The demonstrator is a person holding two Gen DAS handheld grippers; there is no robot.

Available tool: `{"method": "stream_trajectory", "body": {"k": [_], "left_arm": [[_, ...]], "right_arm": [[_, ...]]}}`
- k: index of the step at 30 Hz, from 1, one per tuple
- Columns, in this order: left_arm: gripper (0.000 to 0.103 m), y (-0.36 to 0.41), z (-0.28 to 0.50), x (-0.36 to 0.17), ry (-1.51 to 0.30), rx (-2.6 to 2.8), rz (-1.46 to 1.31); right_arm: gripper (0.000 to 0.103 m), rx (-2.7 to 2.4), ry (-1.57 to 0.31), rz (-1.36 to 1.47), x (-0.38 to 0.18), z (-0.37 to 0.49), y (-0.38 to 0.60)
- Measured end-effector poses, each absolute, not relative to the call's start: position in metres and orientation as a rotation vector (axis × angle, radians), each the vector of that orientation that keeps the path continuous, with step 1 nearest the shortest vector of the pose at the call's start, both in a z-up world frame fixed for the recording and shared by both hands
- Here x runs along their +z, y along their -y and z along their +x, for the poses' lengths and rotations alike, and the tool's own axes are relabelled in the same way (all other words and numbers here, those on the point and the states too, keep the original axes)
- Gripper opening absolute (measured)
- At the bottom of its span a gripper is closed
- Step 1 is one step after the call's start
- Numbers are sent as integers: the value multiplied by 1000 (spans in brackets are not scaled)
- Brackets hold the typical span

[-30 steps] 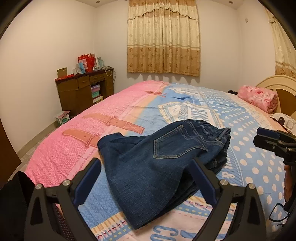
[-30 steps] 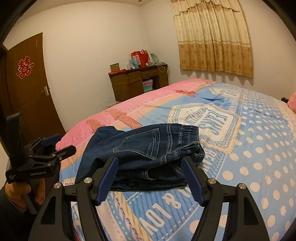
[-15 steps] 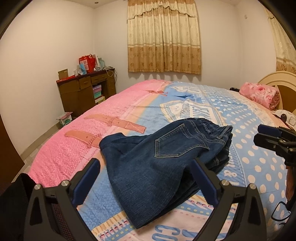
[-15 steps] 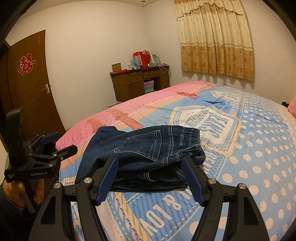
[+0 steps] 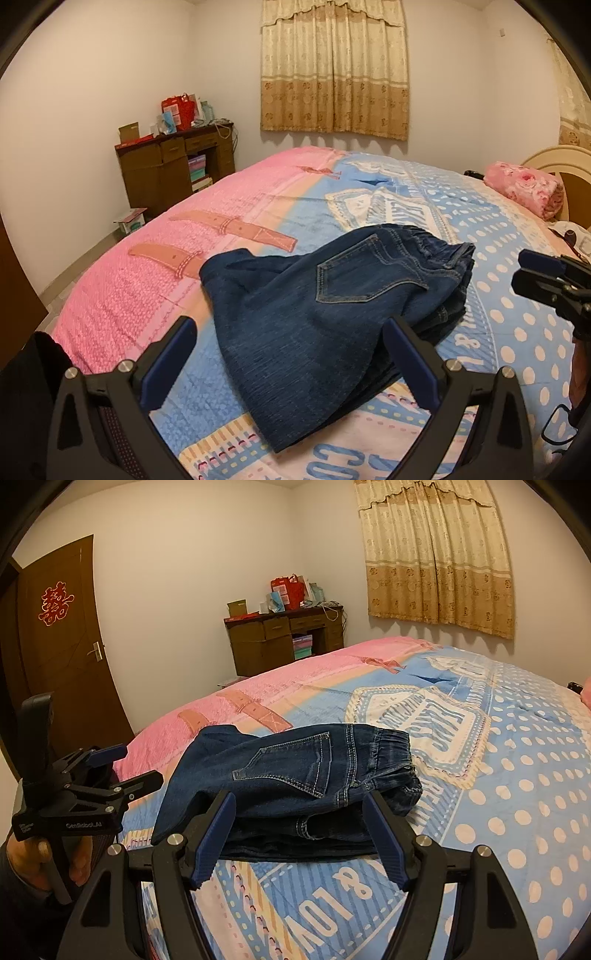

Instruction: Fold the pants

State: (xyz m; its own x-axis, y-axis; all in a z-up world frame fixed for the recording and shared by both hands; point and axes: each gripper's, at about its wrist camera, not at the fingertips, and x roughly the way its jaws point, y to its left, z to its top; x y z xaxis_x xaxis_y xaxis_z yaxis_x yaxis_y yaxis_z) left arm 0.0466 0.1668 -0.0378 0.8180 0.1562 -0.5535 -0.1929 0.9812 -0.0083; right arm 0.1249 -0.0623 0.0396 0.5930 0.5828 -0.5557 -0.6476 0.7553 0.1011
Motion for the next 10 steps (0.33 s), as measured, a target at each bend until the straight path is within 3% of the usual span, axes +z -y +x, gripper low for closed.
{"method": "stream_trajectory", "body": {"k": [10], "left_arm": [[103,-162,48,-42,-576,188,-23]], "right_arm": [[73,718,-628,-111,32,130,60]]}}
